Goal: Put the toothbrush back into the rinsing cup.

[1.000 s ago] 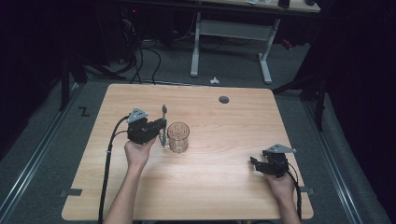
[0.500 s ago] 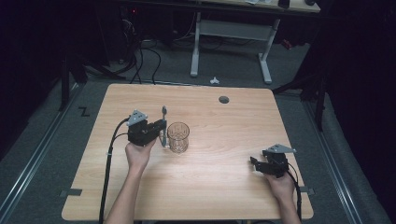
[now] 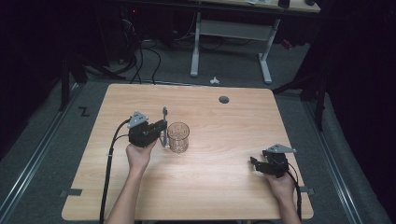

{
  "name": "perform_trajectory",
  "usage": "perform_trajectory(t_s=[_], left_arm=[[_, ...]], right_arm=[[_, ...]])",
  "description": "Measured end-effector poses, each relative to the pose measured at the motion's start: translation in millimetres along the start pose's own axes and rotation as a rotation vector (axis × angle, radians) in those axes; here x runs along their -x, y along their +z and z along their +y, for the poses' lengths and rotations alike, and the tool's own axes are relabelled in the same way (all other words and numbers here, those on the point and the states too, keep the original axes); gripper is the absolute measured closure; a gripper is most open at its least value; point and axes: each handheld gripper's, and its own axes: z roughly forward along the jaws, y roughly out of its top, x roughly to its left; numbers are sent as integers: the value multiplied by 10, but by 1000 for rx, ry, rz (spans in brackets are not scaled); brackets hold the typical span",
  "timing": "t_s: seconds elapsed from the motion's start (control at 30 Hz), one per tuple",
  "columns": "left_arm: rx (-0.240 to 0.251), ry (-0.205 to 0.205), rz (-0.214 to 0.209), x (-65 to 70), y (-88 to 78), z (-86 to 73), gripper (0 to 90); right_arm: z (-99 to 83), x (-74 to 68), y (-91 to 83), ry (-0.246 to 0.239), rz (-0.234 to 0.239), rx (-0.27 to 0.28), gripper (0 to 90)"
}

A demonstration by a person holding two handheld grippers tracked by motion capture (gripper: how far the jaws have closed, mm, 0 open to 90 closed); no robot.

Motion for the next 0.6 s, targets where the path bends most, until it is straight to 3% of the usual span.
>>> perform_trajectory(t_s=[0.3,0.6], left_arm=[[-2,14,-1,3,4,-7,798],[0,1,1,-21,-17,-61,794]], right_arm=[[0,0,1,-1,-1,1,346],[0,-1,0,1,-1,-1,346]])
